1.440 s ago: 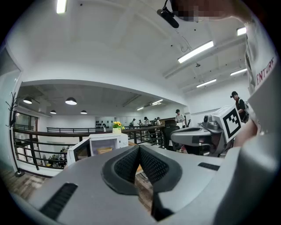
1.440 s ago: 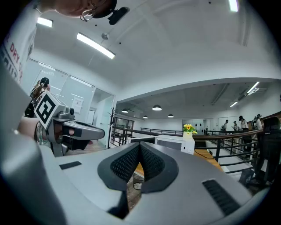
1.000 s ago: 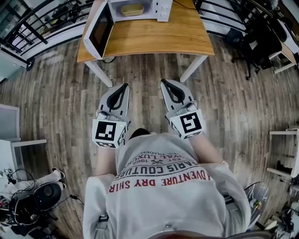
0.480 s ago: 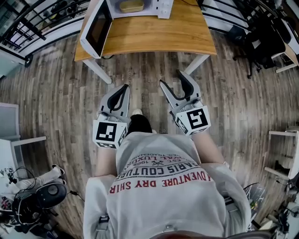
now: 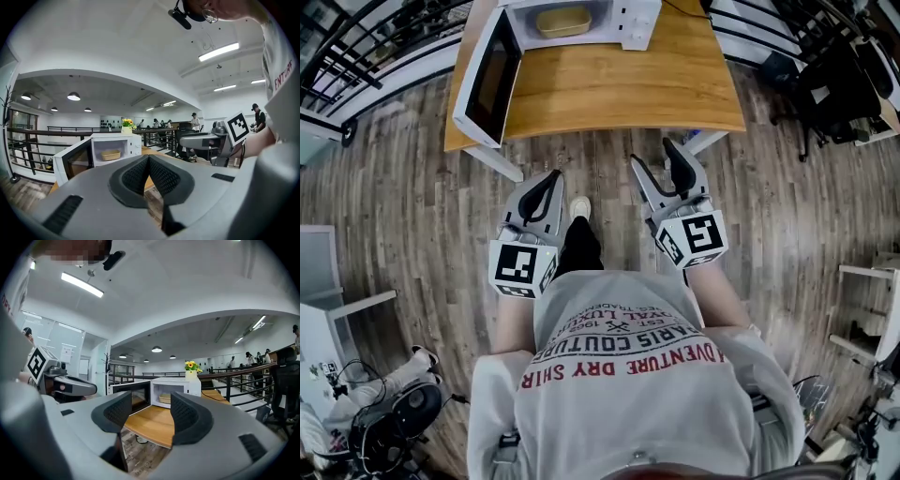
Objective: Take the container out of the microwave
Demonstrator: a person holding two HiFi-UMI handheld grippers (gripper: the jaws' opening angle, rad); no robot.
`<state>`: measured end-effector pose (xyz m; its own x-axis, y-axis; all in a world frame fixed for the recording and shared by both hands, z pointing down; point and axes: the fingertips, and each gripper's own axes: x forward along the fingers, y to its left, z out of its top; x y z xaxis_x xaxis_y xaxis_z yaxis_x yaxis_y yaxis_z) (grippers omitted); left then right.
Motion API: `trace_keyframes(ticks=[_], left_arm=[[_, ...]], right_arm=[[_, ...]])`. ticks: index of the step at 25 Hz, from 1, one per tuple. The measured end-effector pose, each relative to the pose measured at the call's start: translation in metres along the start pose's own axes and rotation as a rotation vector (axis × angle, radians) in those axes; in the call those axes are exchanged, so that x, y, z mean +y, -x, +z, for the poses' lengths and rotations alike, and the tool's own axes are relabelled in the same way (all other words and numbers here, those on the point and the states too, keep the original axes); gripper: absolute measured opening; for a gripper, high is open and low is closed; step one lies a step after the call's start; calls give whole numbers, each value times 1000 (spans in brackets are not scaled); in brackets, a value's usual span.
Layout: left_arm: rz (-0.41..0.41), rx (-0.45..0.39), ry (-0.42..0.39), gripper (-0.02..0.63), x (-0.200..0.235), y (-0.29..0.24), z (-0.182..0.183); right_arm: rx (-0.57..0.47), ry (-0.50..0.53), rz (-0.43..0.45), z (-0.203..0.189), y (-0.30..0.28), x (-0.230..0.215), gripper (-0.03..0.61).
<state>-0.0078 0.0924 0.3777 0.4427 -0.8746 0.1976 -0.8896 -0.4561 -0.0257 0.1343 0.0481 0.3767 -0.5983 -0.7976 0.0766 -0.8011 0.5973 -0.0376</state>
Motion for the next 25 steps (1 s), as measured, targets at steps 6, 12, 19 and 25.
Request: trace_keyframes(ticks=[6,12,19,25], left_arm=[[-38,-4,26,14,64,-70,13],[-87,-17,30,14,128,-142,28],[-137,-12,43,14,178,-203,39],[-126,-1,59,14,201,-224,38]], right_arm=[[52,15,-5,5,-88,-25,255],[100,22,-34,10,-173,-52,255],[167,32,-43,7,-250,-73,255],[237,67,3,-3,-293,-82,255]])
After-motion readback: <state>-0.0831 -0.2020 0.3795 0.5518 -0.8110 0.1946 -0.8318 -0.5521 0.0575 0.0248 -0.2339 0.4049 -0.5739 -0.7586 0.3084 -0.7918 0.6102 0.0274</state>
